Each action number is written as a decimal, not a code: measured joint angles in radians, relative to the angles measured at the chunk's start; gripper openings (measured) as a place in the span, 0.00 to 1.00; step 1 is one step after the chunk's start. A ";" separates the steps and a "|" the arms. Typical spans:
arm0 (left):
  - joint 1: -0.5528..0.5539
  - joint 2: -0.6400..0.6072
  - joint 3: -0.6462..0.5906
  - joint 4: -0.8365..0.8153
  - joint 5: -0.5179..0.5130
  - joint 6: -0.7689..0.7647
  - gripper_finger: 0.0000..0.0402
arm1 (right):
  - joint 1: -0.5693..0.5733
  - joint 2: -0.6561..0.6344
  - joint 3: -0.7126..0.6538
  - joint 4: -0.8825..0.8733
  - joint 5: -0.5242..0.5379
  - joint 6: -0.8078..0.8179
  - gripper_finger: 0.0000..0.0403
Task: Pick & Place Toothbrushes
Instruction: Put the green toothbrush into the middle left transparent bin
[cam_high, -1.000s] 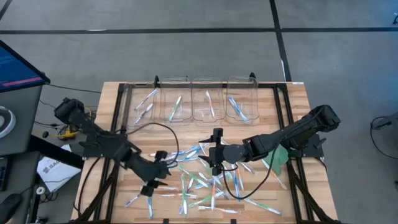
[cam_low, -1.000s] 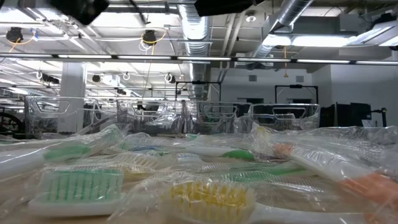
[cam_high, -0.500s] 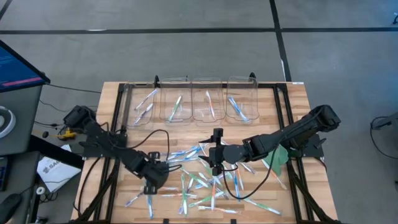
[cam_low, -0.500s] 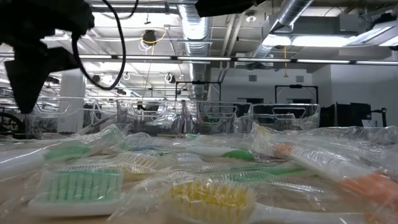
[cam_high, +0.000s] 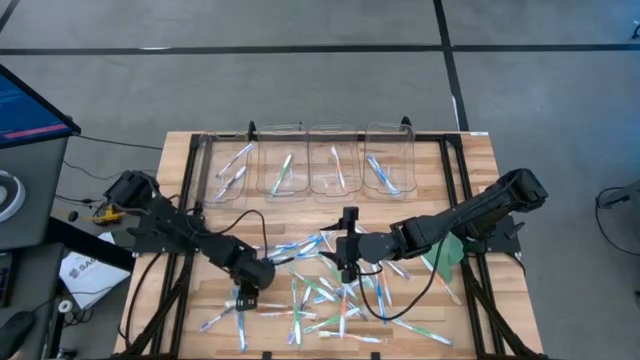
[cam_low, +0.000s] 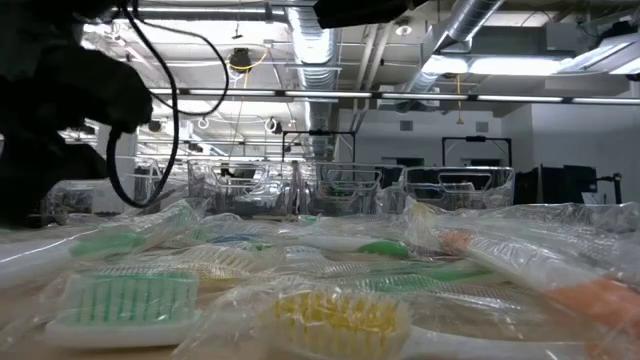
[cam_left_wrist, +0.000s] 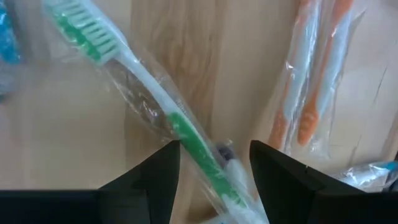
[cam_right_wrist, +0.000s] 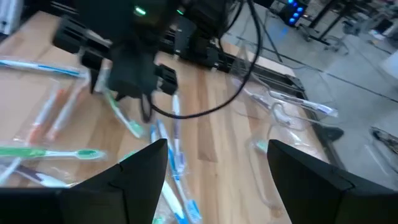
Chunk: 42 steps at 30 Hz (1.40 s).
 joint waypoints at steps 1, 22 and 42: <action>0.004 -0.008 -0.011 0.014 0.006 0.001 0.47 | -0.002 0.000 0.000 0.000 -0.005 0.000 0.67; 0.004 -0.078 -0.065 0.059 -0.036 0.037 0.00 | -0.018 0.000 0.000 0.000 -0.036 0.000 0.67; -0.015 -0.152 -0.064 0.061 -0.069 0.001 0.00 | -0.018 0.000 0.000 -0.002 -0.036 0.000 0.67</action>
